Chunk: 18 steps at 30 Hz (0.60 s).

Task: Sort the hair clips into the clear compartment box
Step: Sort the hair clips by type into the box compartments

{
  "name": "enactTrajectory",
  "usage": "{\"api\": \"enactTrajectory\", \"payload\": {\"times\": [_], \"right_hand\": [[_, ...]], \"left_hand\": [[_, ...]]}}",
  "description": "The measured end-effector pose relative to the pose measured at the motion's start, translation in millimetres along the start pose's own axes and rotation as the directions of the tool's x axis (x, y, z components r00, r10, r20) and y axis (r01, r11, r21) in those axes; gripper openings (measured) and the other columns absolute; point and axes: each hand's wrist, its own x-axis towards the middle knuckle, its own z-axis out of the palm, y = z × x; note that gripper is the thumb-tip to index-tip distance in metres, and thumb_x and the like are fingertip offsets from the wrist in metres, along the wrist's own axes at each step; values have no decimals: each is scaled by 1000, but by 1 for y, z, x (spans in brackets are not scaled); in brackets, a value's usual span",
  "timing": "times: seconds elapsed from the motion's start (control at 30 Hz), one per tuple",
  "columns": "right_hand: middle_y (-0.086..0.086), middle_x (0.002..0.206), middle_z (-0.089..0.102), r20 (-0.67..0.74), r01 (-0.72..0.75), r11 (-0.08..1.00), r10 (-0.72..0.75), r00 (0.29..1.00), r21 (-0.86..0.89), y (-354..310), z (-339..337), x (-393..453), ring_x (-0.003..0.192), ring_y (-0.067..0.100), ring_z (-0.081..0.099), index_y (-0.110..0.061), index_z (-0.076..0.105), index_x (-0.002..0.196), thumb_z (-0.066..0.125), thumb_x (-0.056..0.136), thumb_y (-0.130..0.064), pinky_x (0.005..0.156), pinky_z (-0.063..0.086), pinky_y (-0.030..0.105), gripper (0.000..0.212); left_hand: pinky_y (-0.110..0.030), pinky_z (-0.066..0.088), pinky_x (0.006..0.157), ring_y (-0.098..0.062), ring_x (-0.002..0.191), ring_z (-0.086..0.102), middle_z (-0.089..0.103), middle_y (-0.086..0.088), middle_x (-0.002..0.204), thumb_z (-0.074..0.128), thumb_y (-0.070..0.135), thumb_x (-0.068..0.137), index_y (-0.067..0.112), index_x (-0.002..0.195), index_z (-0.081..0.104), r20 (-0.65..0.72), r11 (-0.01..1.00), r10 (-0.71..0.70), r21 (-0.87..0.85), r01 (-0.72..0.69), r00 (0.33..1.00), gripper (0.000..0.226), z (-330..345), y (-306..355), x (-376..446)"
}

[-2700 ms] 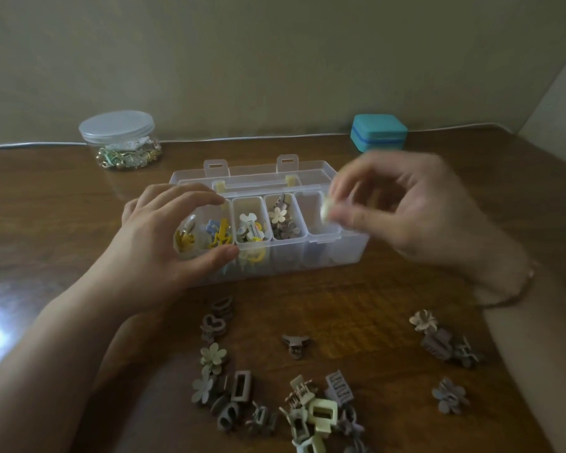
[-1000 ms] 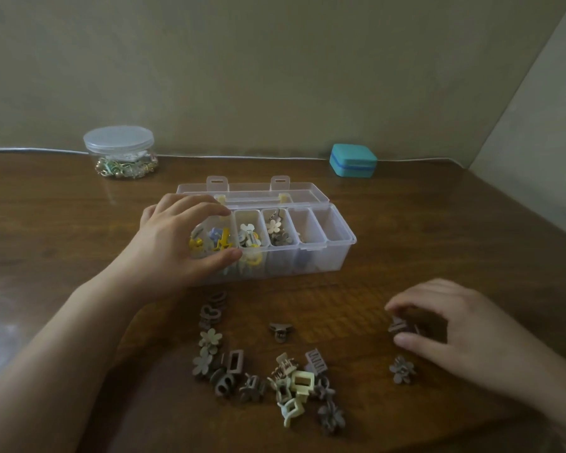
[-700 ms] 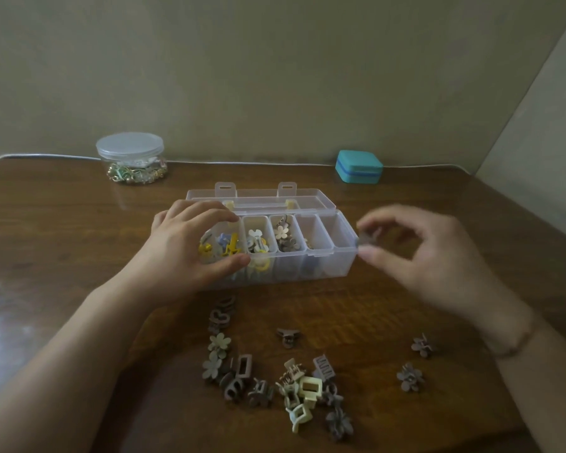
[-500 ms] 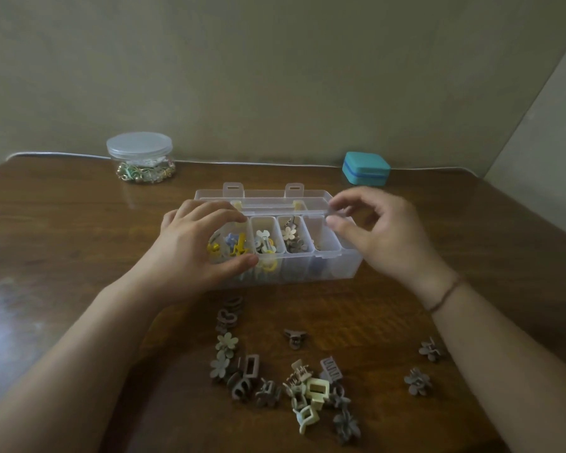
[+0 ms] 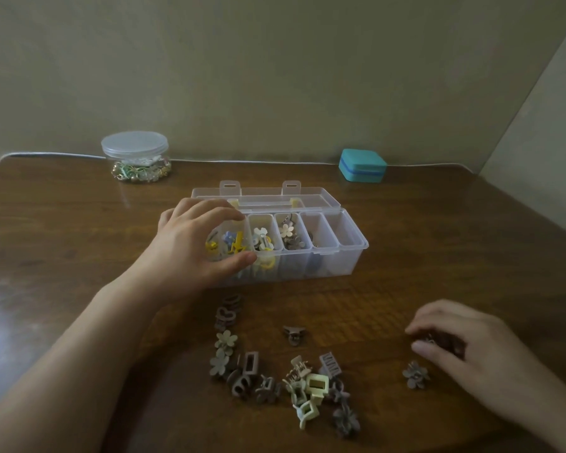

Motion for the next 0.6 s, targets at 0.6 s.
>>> {"api": "enactTrajectory", "payload": {"times": [0.6], "right_hand": [[-11, 94, 72, -578, 183, 899, 90, 811, 397, -42, -13, 106, 89, 7, 68, -28, 71, 98, 68, 88, -21, 79, 55, 21, 13]], "left_hand": [[-44, 24, 108, -12, 133, 32, 49, 16, 136, 47, 80, 71, 36, 125, 57, -15, 1000, 11, -6, -11, 1000, 70, -1, 1, -1]]}}
